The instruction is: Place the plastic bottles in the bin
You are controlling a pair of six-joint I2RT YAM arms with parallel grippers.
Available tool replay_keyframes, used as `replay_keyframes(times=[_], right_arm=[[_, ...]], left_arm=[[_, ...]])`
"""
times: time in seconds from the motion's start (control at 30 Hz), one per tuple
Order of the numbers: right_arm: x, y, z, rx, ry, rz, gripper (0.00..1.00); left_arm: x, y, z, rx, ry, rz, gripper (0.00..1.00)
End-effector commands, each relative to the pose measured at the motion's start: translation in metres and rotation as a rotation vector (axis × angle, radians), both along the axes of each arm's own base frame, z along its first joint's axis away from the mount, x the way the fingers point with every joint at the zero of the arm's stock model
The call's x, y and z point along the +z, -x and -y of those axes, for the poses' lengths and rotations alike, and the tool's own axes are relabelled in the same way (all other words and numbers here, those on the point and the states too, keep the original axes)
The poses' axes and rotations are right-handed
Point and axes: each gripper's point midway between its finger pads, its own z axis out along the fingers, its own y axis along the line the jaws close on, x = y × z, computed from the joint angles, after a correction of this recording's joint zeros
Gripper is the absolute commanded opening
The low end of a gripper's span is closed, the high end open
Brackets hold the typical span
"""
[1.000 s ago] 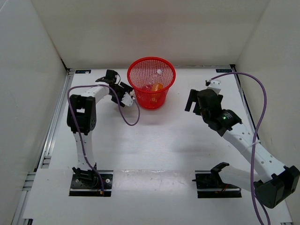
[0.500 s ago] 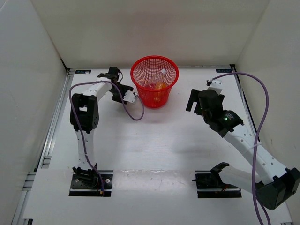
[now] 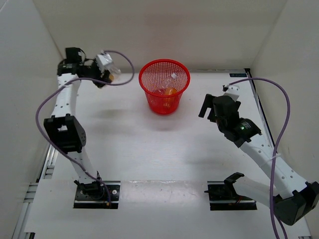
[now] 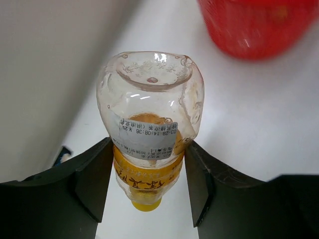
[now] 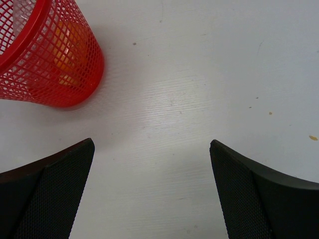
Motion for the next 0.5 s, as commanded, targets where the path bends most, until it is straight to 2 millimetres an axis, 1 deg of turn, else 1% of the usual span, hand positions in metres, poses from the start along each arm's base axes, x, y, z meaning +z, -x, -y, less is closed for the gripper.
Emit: replay_keyframes(times=[0.0,0.03,0.07,0.1,0.13,0.17,0.2,0.23,0.27,0.3,0.33,0.37,0.4,0.43,0.47], right_arm=[[0.011,0.002,0.007,-0.063,-0.057,0.039,1.00],[0.005,0.005,0.008,-0.077,-0.076,0.029,1.00],[0.000,0.006,0.008,-0.083,-0.080,0.021,1.00],[0.003,0.007,0.009,-0.082,-0.086,0.028,1.00],[0.000,0.009,0.005,-0.070,-0.098,0.014,1.00],[0.000,0.009,0.003,-0.057,-0.105,0.009,1.00],[-0.003,0.011,0.002,-0.047,-0.104,-0.006,1.00],[-0.001,0.012,0.000,-0.045,-0.117,-0.010,1.00],[-0.001,0.012,0.000,-0.049,-0.125,-0.010,1.00],[-0.001,0.015,0.002,-0.050,-0.122,-0.014,1.00],[0.002,0.019,0.003,-0.056,-0.138,-0.009,1.00],[0.000,0.020,0.006,-0.063,-0.134,-0.006,1.00],[0.002,0.023,0.009,-0.077,-0.143,0.001,1.00],[0.005,0.026,0.011,-0.081,-0.160,0.013,1.00],[0.008,0.027,0.012,-0.080,-0.166,0.022,1.00]], left_arm=[[0.124,0.015,0.024,0.058,0.341,0.080,0.13],[0.152,0.017,0.049,0.015,0.362,0.140,0.13],[0.162,0.019,0.065,-0.006,0.353,0.164,0.13],[0.170,0.018,0.083,-0.027,0.343,0.194,0.15],[0.174,0.014,0.097,-0.024,0.326,0.220,0.17],[0.176,0.020,0.131,-0.077,0.335,0.211,0.19],[0.175,0.013,0.147,-0.098,0.335,0.214,0.21],[0.171,0.011,0.160,-0.110,0.341,0.198,0.26],[0.166,0.013,0.181,-0.142,0.340,0.187,0.29],[0.156,0.007,0.194,-0.159,0.339,0.169,0.32],[0.150,0.004,0.201,-0.160,0.332,0.160,0.42],[0.143,0.002,0.209,-0.164,0.328,0.151,0.49],[0.135,0.005,0.223,-0.187,0.326,0.132,0.56],[0.122,0.003,0.228,-0.203,0.307,0.122,0.62],[0.114,0.003,0.231,-0.206,0.282,0.126,0.70]])
